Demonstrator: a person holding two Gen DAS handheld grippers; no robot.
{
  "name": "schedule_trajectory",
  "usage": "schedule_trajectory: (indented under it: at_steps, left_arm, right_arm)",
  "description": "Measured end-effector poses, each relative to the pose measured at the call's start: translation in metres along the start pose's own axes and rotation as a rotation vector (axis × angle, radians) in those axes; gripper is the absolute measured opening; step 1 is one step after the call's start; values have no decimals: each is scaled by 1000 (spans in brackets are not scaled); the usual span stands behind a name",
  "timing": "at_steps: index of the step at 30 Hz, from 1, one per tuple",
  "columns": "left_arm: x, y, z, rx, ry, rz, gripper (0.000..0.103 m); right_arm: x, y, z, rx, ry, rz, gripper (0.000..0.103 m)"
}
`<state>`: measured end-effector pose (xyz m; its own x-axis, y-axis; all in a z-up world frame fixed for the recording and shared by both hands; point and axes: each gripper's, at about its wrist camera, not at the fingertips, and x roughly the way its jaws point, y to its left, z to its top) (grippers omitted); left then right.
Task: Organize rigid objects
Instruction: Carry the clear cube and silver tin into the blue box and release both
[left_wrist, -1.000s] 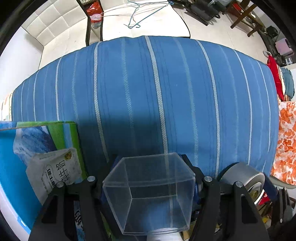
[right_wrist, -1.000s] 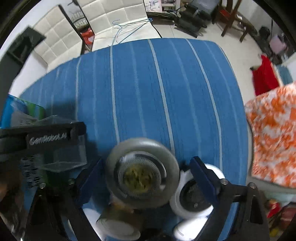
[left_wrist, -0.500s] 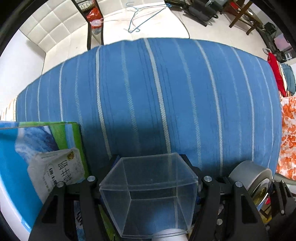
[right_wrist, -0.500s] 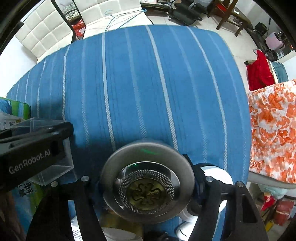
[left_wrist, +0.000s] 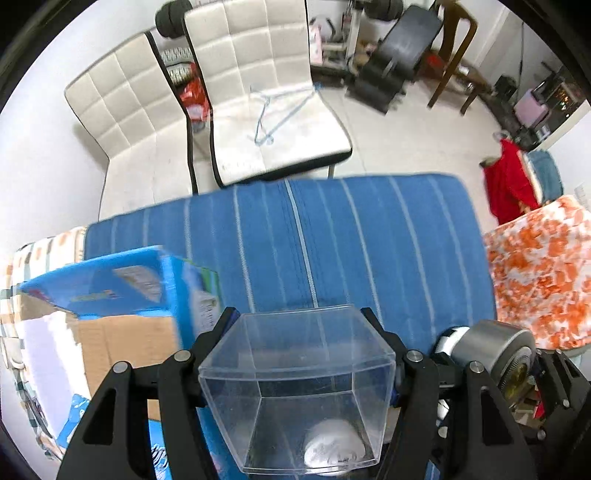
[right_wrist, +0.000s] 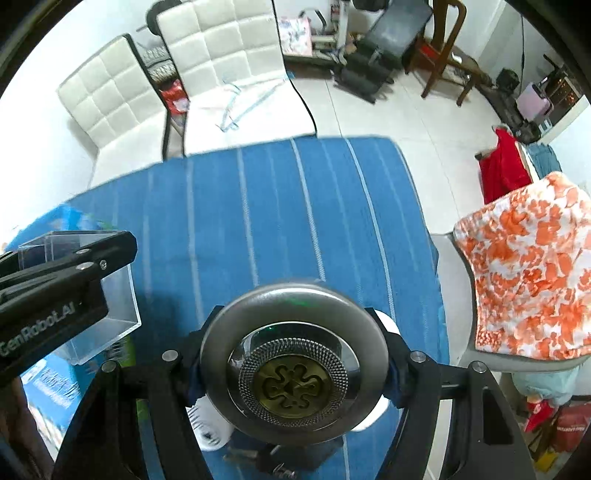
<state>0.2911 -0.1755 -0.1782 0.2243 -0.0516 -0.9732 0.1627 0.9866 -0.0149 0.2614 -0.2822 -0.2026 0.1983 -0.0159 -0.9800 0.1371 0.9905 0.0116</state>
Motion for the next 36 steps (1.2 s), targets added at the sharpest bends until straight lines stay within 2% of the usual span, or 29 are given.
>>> schedule_trajectory:
  at_steps: [4,7,11,14,18,23,26,29,32,34,36]
  left_arm:
    - [-41,24,-16,-3,-63,-12,62]
    - [-62,54,-24,-11,-88,-33,62]
    - [-77,101,-37,-30,-87,-68,62]
    - [-72,148,-42,-74,-62,-71,62]
    - [-41,211,-47,-169,16,-105,62]
    - [8,254,-46,-198,110,-121,62]
    - [36,274,-43,-226,148,-160,62]
    - [65,284,-36,-246,201,-205,62]
    - [91,286,-30,-237,250,-224,62]
    - [103,288,-28,-236,272,-236,62]
    - [110,286,-25,-245,292,-256,62]
  right_arm:
    - [-41,19,-11,-19,-44,17,73]
    - [-65,50,-20,-36,-68,31,73]
    - [-82,103,-29,-56,-82,72,73]
    - [-77,143,-29,-84,-69,112,73]
    - [-53,195,-24,-151,-30,151,73]
    - [-9,249,-14,-254,23,151,73]
    - [24,271,-7,-304,67,148,73]
    - [46,287,-1,-339,97,146,74]
    - [58,301,5,-411,79,88,74]
    - [66,306,10,-410,111,136,74]
    - [76,311,16,-419,147,136,74]
